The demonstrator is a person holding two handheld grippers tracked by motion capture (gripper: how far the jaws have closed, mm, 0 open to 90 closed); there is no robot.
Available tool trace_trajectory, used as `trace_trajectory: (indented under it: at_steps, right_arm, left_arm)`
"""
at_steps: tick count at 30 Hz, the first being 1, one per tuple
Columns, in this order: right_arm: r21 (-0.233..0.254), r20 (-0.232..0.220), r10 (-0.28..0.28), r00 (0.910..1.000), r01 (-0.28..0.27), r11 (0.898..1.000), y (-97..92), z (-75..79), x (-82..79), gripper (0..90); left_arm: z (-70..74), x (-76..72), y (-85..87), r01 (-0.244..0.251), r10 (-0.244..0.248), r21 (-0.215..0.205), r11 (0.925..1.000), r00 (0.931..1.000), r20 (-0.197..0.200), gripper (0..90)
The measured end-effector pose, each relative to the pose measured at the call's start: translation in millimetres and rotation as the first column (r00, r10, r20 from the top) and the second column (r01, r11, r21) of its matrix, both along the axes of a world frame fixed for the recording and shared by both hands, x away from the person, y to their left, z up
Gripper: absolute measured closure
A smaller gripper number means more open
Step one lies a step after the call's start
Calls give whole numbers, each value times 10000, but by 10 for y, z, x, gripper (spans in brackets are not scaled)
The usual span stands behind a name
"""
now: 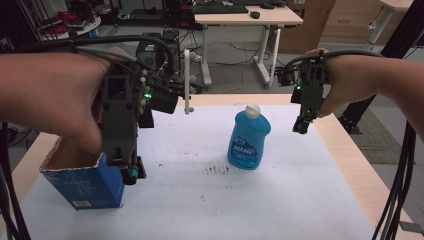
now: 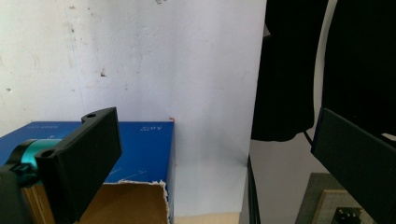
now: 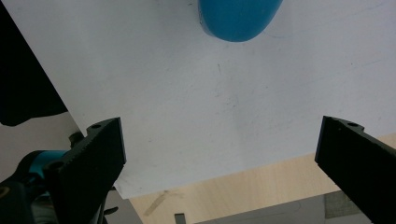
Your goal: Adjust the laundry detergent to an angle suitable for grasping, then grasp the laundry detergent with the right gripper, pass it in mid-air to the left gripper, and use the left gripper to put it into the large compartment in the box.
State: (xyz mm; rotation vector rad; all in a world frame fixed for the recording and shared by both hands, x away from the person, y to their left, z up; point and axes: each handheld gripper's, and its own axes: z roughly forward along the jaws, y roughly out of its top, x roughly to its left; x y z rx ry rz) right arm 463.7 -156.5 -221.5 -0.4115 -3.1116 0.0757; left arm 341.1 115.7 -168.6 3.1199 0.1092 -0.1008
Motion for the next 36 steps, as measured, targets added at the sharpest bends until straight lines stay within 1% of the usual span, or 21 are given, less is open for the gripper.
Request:
trace_trajectory:
  at_steps: [2,3,7,9,11,14,15,16,21,22,23,24,25,28,29,32,33,34,36]
  right_arm:
    - [-27,12,25,10000,-25,10000,-12,0,3,8]
    - [-46,8,-54,10000,54,10000,-14,1,0,8]
    - [-66,35,-158,9999,158,9999,-22,5,-3,8]
    - [-103,38,-57,10000,58,9999,-24,8,1,8]
    - [-111,70,-185,9998,186,9998,-18,7,-10,8]
    - [-127,41,-135,9999,135,9998,-15,2,-4,8]
    - [-112,20,-210,9998,210,9997,-13,-1,-3,8]
    - [-112,20,-210,9998,210,9997,-13,-1,-3,8]
    - [-117,34,-98,9999,98,9999,-28,-9,14,8]
    - [-181,34,-208,9998,209,9996,-28,-5,8,8]
    - [-164,95,-173,9998,175,9997,-36,-12,7,8]
    - [-179,82,-101,9999,102,9998,-45,-15,10,8]
    - [-145,91,-148,9998,149,9998,-51,-19,3,8]
    - [34,89,-210,9997,210,9998,-84,-49,-13,8]
    - [102,119,-132,9998,131,9999,-98,-63,-16,8]
    - [477,260,-423,9988,410,9980,-139,-95,-44,7]
    - [706,325,-481,9983,457,9965,-156,-108,-57,7]
    - [1035,334,-494,9982,457,9936,-180,-134,-74,7]
    - [1367,329,-641,9974,591,9889,-207,-186,-102,7]
  left_arm:
    - [0,4,7,-11,11,14,10000,10000,3,18]
    - [-4,6,9,-29,29,-24,10000,10000,9,18]
    - [-10,11,10,40,-40,36,10000,10000,6,18]
    - [-12,12,10,72,-72,17,10000,10000,3,18]
    - [-14,19,13,115,-115,21,9999,9999,-8,18]
    - [-27,36,18,80,-80,-15,10000,10000,26,18]
    - [-32,40,20,47,-47,-12,10000,10000,16,18]
    - [-38,48,20,116,-116,10,9999,9999,3,18]
    - [-61,72,16,86,-86,100,9999,10000,-44,18]
    - [-62,76,12,62,-62,79,9999,10000,-38,18]
    - [-60,76,10,21,-21,72,10000,10000,-48,18]
    - [-61,83,5,81,-81,42,10000,10000,-48,18]
    - [-63,87,-3,92,-92,37,10000,9999,-45,18]
    - [-73,92,-18,113,-113,78,9999,9999,-42,18]
    - [-75,90,-22,135,-135,115,9998,9999,-28,18]
    - [-80,73,-25,137,-137,146,9998,9999,12,18]
    - [-76,67,-23,178,-178,162,9997,9998,-9,18]
    - [-75,63,-21,177,-177,152,9997,9998,3,18]
    - [-68,49,-16,112,-112,121,9999,9999,13,18]
